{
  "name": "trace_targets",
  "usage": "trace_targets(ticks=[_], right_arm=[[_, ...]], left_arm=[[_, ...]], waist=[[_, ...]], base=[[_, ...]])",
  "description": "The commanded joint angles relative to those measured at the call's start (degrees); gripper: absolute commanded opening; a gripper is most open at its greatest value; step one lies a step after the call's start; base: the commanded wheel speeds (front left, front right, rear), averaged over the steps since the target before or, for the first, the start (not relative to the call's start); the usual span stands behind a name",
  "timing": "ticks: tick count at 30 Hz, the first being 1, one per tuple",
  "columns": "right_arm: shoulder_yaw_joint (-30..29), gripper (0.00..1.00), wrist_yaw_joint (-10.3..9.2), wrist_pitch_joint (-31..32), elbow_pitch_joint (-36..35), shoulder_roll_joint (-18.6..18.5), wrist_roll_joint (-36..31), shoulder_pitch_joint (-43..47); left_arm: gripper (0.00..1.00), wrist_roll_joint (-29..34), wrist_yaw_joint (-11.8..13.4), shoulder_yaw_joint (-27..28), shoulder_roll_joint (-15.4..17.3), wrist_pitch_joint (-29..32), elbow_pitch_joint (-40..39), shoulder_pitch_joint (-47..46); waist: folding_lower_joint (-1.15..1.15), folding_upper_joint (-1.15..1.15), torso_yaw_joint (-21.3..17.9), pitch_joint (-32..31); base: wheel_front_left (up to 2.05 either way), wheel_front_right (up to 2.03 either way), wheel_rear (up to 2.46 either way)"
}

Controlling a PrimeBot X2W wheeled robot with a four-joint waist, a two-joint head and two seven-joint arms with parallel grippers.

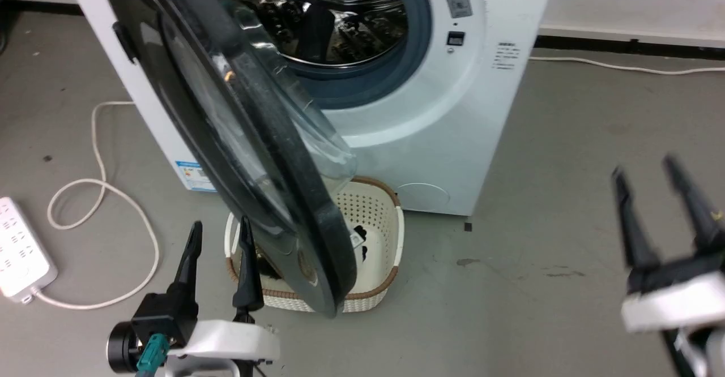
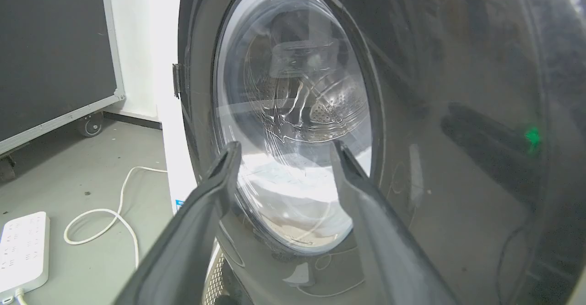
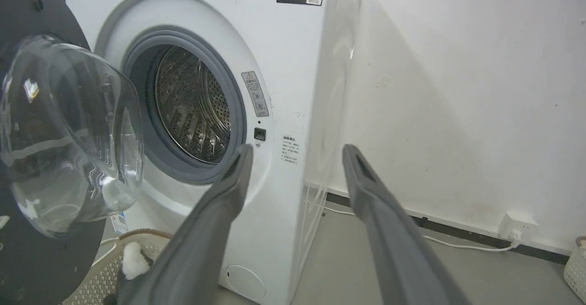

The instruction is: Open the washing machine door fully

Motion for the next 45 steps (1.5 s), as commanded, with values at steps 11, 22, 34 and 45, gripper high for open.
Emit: trace_targets(ticks=[11, 22, 34, 45], right_arm=[[-4.23, 1.0, 0.05, -0.25, -7.12, 13.21, -9.1, 13.6], [-2.91, 1.0, 0.05, -0.25, -5.36, 14.27, -10.18, 14.79], [-2.59, 1.0, 0.05, -0.26, -5.59, 14.46, -10.18, 14.14], [-2.65, 1.0, 0.05, -0.26, -5.75, 14.48, -10.95, 14.15]], left_arm=[[1.0, 2.63, -2.73, 1.45, 0.11, -0.3, 3.62, 2.52], [0.19, 3.86, -2.2, 1.97, 0.11, -0.3, 3.19, 3.56], [0.0, 3.2, -2.3, 5.95, 0.11, -0.3, -6.74, 1.95], [0.0, 1.24, -2.32, 12.16, 0.1, -0.3, -25.22, -6.77]], waist=[[0.0, 0.0, -1.82, -1.23], [0.0, 0.0, -2.65, -2.26], [0.0, 0.0, -3.27, -2.54], [0.0, 0.0, -3.26, -3.36]], base=[[0.0, 0.0, 0.0], [0.0, 0.0, 0.0], [0.0, 0.0, 0.0], [0.0, 0.0, 0.0]])
